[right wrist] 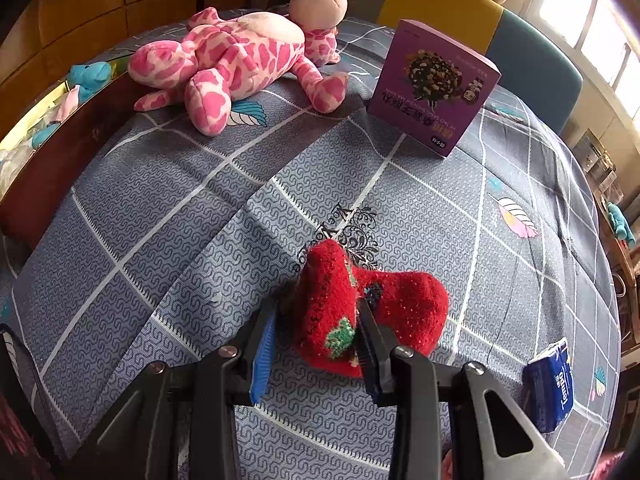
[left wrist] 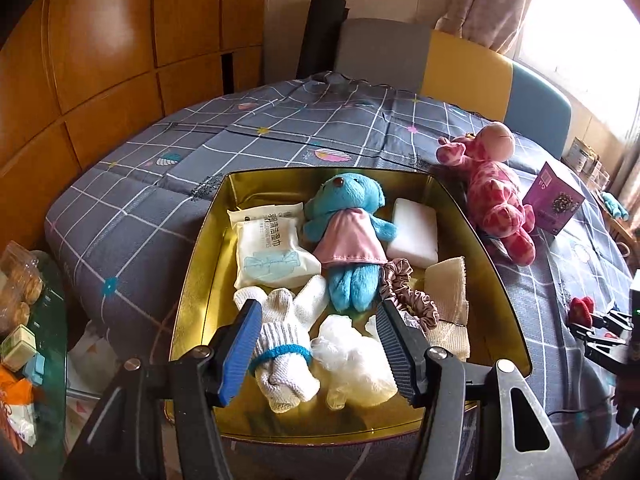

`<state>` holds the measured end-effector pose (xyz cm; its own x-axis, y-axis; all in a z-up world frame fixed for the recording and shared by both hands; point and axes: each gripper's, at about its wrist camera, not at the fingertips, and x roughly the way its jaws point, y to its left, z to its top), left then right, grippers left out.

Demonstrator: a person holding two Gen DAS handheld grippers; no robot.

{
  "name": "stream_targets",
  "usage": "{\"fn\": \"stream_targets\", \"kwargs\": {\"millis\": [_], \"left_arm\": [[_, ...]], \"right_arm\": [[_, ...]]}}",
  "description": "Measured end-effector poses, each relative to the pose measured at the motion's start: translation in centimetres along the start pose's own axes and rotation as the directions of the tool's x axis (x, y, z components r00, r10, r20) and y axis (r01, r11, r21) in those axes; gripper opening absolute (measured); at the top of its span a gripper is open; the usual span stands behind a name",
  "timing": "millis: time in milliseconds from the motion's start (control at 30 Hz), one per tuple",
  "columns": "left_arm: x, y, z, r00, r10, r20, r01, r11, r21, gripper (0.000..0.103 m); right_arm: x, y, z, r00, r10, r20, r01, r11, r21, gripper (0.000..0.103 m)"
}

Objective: Organize soft objects
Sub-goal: 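Carry the red fuzzy sock into the gold tray and open the right tool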

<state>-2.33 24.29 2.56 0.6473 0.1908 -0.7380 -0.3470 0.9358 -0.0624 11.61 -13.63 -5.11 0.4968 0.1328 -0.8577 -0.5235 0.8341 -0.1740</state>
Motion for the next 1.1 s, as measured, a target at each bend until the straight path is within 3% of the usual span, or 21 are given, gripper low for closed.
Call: {"fn": "stream_targets", "kwargs": {"millis": [300, 433, 733, 900, 1100], "left_arm": [[0.0, 0.5, -0.3, 1.000, 0.010, 0.002, -0.010, 1.000, -0.020, 0.062], [0.0, 1.0, -0.4, 1.000, 0.014, 0.002, -0.013, 0.999, -0.032, 0.062], [0.0, 2.0, -0.5, 1.000, 0.017, 0.007, -0.016, 0.998, -0.057, 0.063], [-0.1, 2.4, -0.3, 1.000, 0.021, 0.013, -0.020, 0.997, -0.071, 0.063], [-0.3, 2.8, -0.1, 0.999, 0.027, 0.020, -0.025, 0.996, -0.086, 0.063]], "right_arm": [[0.1, 0.5, 0.0, 0.999, -0.052, -0.007, 0.052, 0.998, 0.024, 0.035], [0.2, 0.8, 0.0, 0.996, -0.083, -0.022, 0.084, 0.996, 0.039, 0.026], [-0.4, 1.0, 1.1, 0.997, -0.068, -0.026, 0.070, 0.994, 0.079, 0.024], [-2.8, 2.3, 2.8, 0.999, 0.006, 0.049, -0.010, 0.996, 0.091, 0.024], [-5.6, 7.7, 6.1, 0.981, 0.130, 0.141, -0.128, 0.991, -0.025, 0.024]]}}
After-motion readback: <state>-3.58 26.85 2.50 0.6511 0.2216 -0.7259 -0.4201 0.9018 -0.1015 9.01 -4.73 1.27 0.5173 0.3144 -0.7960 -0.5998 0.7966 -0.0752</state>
